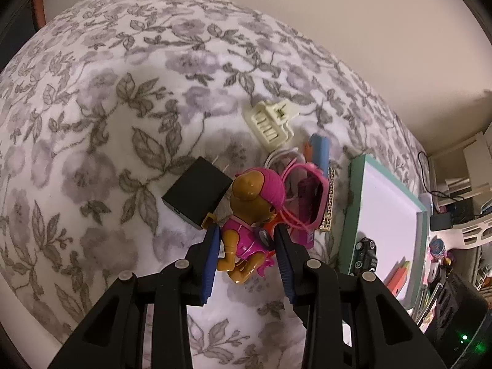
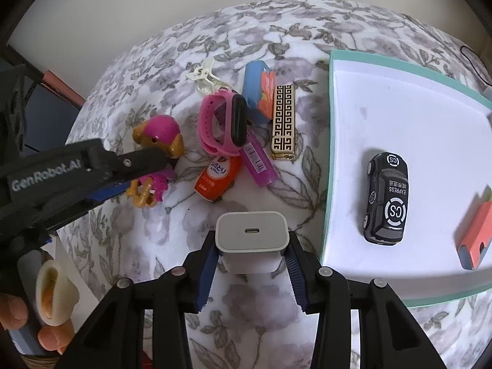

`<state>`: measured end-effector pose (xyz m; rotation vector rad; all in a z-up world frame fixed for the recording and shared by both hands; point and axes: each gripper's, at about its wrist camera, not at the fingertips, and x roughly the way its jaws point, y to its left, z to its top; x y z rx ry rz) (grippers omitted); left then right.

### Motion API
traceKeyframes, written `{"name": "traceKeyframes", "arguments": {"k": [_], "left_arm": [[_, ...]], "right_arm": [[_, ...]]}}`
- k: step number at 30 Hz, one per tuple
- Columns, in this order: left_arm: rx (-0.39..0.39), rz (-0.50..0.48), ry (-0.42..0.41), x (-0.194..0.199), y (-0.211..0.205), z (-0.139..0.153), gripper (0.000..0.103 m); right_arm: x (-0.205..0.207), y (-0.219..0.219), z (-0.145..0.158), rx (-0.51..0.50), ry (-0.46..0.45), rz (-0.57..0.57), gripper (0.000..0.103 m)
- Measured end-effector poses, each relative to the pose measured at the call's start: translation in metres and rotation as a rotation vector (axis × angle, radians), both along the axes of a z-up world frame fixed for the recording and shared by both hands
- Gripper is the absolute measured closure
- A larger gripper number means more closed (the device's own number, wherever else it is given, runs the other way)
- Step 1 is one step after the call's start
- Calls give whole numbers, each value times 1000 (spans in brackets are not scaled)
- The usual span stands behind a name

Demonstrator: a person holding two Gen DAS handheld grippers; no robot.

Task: Organize rigid objects
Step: 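Grasp the white charger with the right gripper while the left grasps the pink figurine, then carry the charger and figurine into the tray and open both grippers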

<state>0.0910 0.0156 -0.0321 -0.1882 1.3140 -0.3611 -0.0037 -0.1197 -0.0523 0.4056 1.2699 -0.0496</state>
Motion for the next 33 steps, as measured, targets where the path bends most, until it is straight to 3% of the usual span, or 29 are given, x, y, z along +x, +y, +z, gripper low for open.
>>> {"name": "traceKeyframes", "arguments": {"k": [12, 20, 33], "left_arm": [[-36, 20, -91, 0, 5, 24, 66], [-50, -15, -150, -7, -8, 39, 66], [-14, -272, -224, -53, -91, 44, 66]], "right_arm": [[-5, -6, 28, -6, -97, -30, 58], [-15, -45, 44, -46, -144, -136, 58], [-57, -146, 45, -102, -113, -444, 58]]}}
